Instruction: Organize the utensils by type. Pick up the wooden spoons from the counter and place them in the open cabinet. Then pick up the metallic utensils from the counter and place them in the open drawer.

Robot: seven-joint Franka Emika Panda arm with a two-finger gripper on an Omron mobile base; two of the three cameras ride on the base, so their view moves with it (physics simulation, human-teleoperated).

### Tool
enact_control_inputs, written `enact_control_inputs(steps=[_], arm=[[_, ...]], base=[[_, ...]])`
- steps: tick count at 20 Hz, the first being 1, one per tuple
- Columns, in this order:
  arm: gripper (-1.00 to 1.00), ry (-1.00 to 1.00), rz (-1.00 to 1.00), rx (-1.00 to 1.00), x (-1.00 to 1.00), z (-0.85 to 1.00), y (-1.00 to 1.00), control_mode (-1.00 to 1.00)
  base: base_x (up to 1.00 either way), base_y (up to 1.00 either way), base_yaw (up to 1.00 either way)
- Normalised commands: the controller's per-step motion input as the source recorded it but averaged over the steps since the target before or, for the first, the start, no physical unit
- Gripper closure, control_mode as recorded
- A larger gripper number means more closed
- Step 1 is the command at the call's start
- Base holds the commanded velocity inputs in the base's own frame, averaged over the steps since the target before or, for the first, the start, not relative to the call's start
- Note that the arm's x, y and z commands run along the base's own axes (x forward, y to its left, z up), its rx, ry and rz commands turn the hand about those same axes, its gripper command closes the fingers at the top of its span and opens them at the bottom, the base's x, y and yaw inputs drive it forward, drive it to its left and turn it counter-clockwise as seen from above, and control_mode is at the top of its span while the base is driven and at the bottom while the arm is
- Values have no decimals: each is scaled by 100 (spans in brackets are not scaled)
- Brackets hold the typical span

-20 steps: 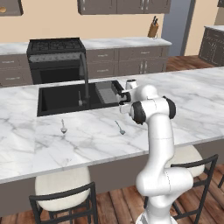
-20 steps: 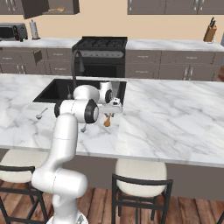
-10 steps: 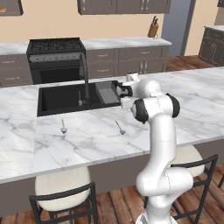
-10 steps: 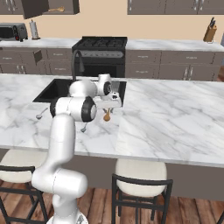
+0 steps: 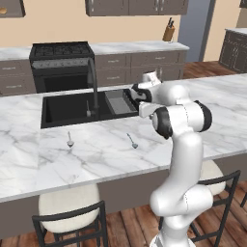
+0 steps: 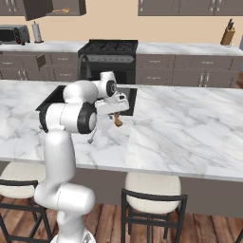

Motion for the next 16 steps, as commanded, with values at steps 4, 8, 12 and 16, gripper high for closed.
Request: enact_control_inputs(steps=[4,8,12,16], arm=[[100,0,34,-1,-90,36,0,-100],[100,0,32,-8,-95,28,4,-100],[100,0,35,-9,-91,29,4,-100],[100,0,36,-11,-83,30,4,-100]], base=[[0,0,0],[0,0,0],[0,0,0],[0,0,0]])
